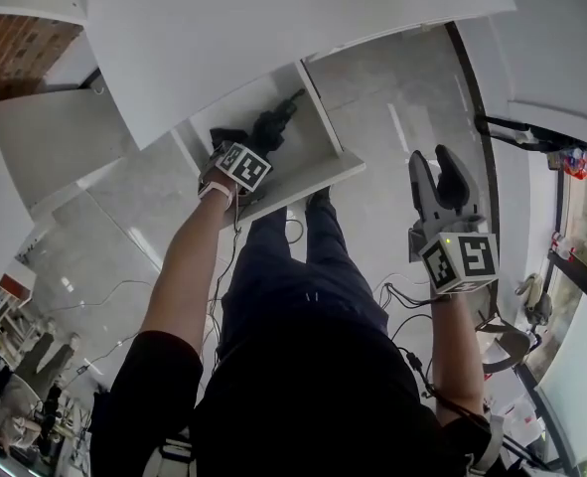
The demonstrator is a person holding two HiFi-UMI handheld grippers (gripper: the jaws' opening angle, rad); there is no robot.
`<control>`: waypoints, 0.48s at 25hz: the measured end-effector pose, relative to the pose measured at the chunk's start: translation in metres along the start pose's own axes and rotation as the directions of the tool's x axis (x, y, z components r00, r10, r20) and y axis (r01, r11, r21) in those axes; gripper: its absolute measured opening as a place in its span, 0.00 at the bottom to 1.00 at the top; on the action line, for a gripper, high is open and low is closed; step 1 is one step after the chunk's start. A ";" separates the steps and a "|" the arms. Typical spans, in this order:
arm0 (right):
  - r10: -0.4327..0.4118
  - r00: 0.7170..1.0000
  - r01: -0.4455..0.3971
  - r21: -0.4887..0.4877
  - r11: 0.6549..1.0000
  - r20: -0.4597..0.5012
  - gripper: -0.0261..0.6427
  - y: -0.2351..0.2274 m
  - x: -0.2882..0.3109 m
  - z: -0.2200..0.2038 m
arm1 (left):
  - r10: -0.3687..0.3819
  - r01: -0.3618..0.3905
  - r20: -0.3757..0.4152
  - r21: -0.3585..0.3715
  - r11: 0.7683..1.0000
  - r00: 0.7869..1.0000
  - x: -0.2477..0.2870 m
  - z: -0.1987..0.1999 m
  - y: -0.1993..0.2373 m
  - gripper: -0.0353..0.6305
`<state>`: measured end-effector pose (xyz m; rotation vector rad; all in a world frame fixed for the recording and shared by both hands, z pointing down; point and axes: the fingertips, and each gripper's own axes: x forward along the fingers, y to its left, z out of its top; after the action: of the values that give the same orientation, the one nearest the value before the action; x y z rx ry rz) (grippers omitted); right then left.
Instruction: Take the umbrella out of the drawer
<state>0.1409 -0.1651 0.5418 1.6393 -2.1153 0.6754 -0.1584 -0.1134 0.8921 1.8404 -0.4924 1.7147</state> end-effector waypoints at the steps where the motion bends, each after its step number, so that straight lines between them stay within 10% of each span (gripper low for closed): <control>1: 0.000 1.000 0.000 0.005 1.000 0.000 0.29 -0.001 0.000 0.000 | 0.001 -0.001 0.011 0.003 1.000 1.000 -0.002 0.001 0.000 0.45; 12: 0.047 0.999 -0.047 -0.015 0.999 0.003 0.26 0.007 0.014 0.009 | 0.025 -0.026 0.099 0.012 1.000 0.995 -0.031 0.004 -0.008 0.41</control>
<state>0.1303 -0.1798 0.5413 1.5878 -2.1626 0.6700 -0.1537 -0.1127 0.8600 1.9434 -0.5476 1.6529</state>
